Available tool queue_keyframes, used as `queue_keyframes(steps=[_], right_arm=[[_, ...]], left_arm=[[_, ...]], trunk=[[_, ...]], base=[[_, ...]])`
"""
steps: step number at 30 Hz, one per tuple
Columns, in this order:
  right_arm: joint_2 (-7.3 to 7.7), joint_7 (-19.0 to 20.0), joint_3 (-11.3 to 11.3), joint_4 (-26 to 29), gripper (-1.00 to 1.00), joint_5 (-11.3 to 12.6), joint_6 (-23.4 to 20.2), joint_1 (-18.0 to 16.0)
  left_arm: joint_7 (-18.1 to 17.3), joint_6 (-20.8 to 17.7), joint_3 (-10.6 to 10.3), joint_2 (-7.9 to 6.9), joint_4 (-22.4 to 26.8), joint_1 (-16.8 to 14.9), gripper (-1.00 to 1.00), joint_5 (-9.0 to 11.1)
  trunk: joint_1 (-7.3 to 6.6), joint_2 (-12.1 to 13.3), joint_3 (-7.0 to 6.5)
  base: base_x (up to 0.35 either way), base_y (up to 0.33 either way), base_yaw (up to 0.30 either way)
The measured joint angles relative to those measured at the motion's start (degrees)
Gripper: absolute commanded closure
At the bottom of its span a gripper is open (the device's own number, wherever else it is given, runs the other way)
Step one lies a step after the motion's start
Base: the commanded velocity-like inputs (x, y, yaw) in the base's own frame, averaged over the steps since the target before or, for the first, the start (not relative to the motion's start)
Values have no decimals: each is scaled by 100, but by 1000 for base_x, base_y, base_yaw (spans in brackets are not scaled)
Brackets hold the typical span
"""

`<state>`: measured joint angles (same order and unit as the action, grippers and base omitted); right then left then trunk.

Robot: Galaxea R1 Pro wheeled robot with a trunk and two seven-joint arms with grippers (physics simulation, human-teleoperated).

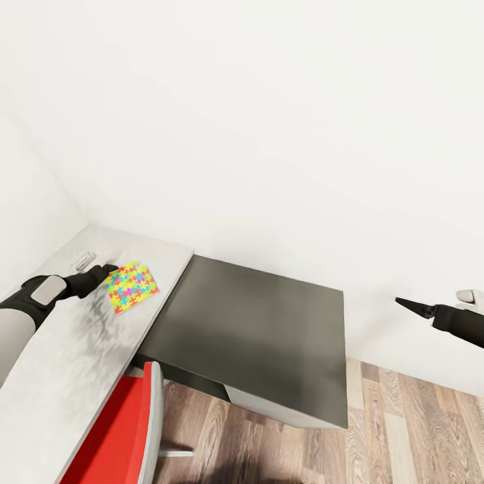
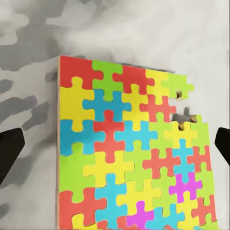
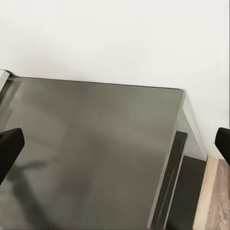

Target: Put all the toys in the child's room - the three board games (two on the bed and one on the table), the two jigsaw puzzles on the table, and the tennis ball on the table - inside the toy box on the table in the child's room.

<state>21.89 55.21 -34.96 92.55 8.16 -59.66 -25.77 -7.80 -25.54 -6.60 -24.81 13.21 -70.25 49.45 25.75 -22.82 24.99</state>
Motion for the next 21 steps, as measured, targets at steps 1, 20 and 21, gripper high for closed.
queue_keyframes(steps=[1, 20, 21], right_arm=[[-3, -1, -6, 0, -100, 0, 0, 0], [-10, -1, -23, -1, -100, -3, 0, -1], [-10, -1, -23, -1, -100, -3, 0, -1]], left_arm=[[0, 5, -2, 0, -1, 7, -100, -1], [8, 31, 9, 14, -2, 164, -100, -9], [8, 32, 8, 16, -2, 165, -100, -9]], trunk=[[0, 0, 0], [0, 0, 0], [0, 0, 0]], base=[[0, 0, -191], [0, 0, -35], [0, 0, -29]])
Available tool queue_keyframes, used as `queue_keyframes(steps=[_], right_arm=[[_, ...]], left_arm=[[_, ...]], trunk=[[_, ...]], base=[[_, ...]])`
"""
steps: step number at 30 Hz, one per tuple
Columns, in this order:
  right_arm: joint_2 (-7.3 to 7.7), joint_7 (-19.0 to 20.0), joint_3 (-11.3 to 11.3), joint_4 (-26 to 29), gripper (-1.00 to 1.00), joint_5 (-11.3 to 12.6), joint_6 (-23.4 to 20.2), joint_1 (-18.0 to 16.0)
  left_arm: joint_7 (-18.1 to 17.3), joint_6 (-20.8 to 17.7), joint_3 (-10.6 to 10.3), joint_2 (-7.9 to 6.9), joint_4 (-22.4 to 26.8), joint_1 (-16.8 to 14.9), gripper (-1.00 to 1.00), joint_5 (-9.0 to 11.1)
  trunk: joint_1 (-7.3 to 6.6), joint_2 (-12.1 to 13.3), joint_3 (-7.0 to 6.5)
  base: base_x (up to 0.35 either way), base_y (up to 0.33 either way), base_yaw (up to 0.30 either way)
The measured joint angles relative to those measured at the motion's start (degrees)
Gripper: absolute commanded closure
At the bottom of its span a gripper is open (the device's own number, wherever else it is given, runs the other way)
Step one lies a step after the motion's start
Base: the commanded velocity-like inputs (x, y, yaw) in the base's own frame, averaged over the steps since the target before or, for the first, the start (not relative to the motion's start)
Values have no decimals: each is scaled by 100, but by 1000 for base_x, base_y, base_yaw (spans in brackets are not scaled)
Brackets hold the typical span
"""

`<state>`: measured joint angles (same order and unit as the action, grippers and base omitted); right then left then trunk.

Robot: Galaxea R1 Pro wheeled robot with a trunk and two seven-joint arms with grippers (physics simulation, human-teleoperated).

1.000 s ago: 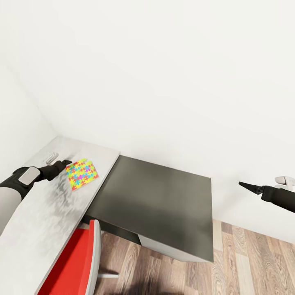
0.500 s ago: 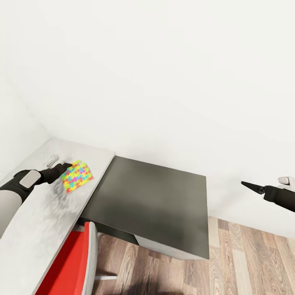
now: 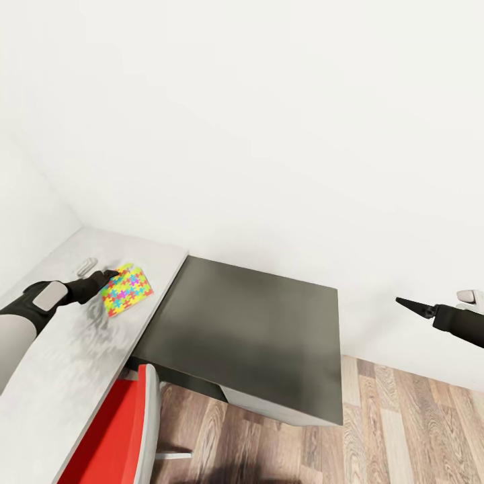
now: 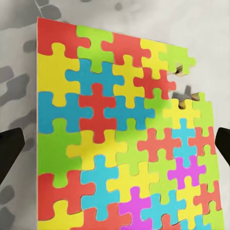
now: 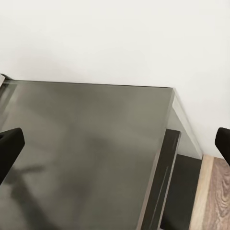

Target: Put all the toys in the child's room - the three board games (two on the bed and one on the table), the two jigsaw puzzles on the table, and the tennis ball on the table - inside the toy box on the table in the child's room.

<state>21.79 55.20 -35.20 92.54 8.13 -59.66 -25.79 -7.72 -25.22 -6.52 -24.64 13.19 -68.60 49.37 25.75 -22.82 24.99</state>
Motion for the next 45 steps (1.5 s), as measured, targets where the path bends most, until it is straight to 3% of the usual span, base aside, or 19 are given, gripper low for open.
queue_keyframes(steps=[16, 41, 45], right_arm=[[0, 2, 0, 0, -100, -1, 0, 0], [7, -1, -13, 0, -100, 1, 0, 0], [8, 0, -15, 0, -100, -1, 0, -2]], left_arm=[[0, 1, -12, 21, 0, 1, -100, -12], [18, 10, -13, 106, 1, -1, -100, 11], [17, 10, -7, 188, 5, -6, -100, 14]], trunk=[[0, 0, 0], [0, 0, 0], [0, 0, 0]], base=[[0, 0, -14], [0, 0, -99], [0, 0, -18]])
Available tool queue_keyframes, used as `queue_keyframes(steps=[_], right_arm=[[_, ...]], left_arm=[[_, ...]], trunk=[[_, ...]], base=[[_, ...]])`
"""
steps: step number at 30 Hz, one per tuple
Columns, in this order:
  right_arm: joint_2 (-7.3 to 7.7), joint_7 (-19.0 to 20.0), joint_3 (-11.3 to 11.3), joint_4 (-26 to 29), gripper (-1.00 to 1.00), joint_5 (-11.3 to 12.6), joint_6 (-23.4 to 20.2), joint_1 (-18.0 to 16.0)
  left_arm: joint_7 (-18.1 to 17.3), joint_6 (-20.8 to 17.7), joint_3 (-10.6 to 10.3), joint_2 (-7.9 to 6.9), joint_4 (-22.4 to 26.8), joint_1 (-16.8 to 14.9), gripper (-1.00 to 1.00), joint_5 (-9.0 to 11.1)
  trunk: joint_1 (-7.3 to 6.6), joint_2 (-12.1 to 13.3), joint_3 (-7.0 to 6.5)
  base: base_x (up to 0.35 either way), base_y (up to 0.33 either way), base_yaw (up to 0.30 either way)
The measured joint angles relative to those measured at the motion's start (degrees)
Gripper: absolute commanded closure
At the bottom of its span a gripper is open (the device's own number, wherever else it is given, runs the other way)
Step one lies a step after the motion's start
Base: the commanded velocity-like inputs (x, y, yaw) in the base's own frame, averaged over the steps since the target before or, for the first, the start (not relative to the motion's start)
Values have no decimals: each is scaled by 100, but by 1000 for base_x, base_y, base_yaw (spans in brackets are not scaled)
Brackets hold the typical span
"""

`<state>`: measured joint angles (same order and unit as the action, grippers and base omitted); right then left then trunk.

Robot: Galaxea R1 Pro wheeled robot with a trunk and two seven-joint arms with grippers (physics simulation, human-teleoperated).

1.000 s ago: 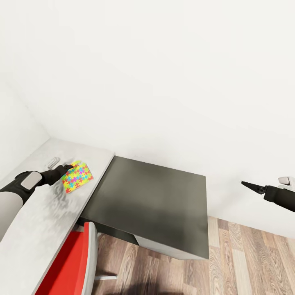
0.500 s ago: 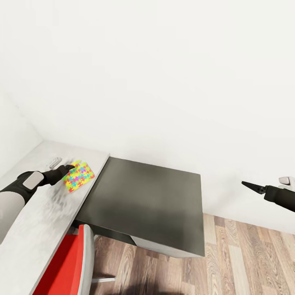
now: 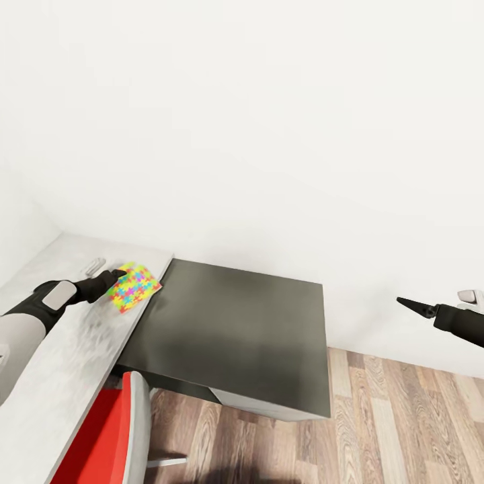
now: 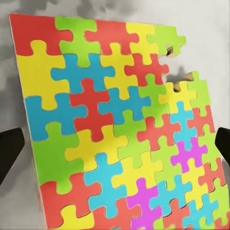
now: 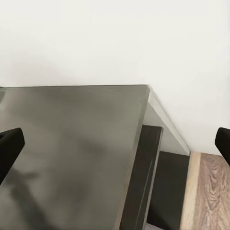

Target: Put all the toys in the child's room - the three board games (two on the bed and one on the table), the two jigsaw puzzles on the table, and the tennis ball on the table - inside the toy box on the table in the child's room.

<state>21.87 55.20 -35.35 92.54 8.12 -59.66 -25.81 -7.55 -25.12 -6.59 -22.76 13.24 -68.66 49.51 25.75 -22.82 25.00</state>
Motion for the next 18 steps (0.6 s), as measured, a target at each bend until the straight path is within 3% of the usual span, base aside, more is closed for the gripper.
queue_keyframes(steps=[11, 15, 18], right_arm=[[1, 0, 4, 0, -100, 2, 0, 1], [0, 0, 6, 0, -100, 0, 0, 1], [0, 1, 6, 0, -100, 0, 0, 2]], left_arm=[[-17, -26, 23, 65, 3, -8, -100, 42], [-80, -71, 20, 67, 12, -10, -100, 477], [-136, -87, 15, 67, 13, -13, -100, 597]], trunk=[[0, 0, 0], [0, 0, 0], [0, 0, 0]], base=[[0, 0, -37], [0, 0, -11], [0, 0, -4]])
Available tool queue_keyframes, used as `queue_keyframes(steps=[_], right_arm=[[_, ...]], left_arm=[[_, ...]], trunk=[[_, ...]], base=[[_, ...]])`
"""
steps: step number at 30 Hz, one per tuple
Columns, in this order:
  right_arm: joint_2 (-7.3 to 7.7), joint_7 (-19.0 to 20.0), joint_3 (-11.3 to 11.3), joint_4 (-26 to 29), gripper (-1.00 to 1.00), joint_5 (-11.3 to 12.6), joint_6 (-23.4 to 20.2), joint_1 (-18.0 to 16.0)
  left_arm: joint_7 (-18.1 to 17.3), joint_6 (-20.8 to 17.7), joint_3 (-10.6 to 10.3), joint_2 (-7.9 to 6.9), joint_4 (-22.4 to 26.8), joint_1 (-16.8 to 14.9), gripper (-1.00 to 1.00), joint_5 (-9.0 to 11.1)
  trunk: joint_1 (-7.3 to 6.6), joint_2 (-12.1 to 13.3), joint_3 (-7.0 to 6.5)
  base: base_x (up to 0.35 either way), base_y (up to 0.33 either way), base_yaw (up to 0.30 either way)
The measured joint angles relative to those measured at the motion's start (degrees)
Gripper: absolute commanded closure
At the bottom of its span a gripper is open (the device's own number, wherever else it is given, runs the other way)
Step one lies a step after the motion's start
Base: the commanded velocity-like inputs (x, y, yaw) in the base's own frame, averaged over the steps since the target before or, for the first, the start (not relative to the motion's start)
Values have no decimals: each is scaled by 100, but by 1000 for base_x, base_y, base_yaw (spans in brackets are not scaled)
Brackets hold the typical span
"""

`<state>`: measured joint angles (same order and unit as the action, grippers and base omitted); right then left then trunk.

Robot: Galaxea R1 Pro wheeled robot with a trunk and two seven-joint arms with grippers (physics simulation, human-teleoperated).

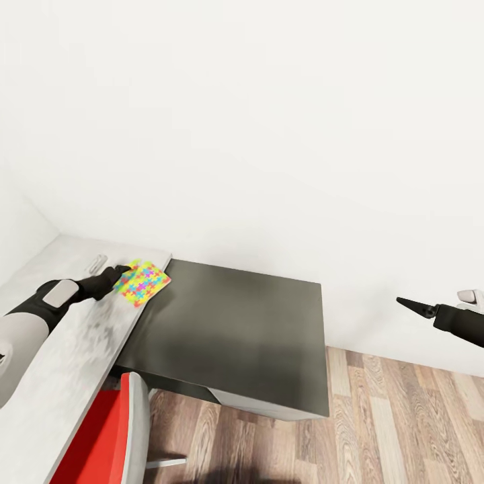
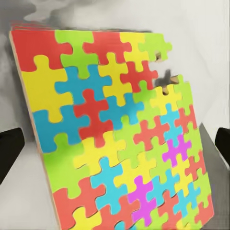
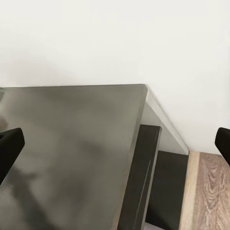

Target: Put all the toys in the child's room - the three board games (two on the bed and one on the table), the two jigsaw puzzles on the table, and the tennis ball on the table - inside the toy box on the table in the child's room.

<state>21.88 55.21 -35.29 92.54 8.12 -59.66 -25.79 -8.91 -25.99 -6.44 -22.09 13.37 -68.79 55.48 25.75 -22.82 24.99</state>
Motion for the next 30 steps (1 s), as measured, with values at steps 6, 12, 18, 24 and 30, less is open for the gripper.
queue_keyframes(steps=[6, 12, 18, 24, 30], right_arm=[[0, -1, 0, 0, -100, 0, 0, 0], [0, -1, 0, 0, -100, 0, 0, -1], [1, 0, 9, 0, -100, 0, 0, -3], [8, 1, 4, 0, -100, 0, 0, -3], [9, 0, 4, 0, -100, 0, 0, -4]], left_arm=[[-45, -17, 3, 0, 5, -19, -100, 76], [-83, -20, 5, 2, 9, -30, -100, 96], [-219, -161, 5, 0, 3, -28, -100, 106], [-247, -213, 6, 0, 5, -26, -100, 106], [-257, -221, 12, -39, 9, -22, -100, 97]], trunk=[[0, 0, 0], [0, 0, 0], [0, 0, 0], [0, 0, 0], [0, 0, 0]], base=[[0, 0, -1], [0, 0, 0], [0, 0, 0], [0, 0, 0], [0, 0, 0]])
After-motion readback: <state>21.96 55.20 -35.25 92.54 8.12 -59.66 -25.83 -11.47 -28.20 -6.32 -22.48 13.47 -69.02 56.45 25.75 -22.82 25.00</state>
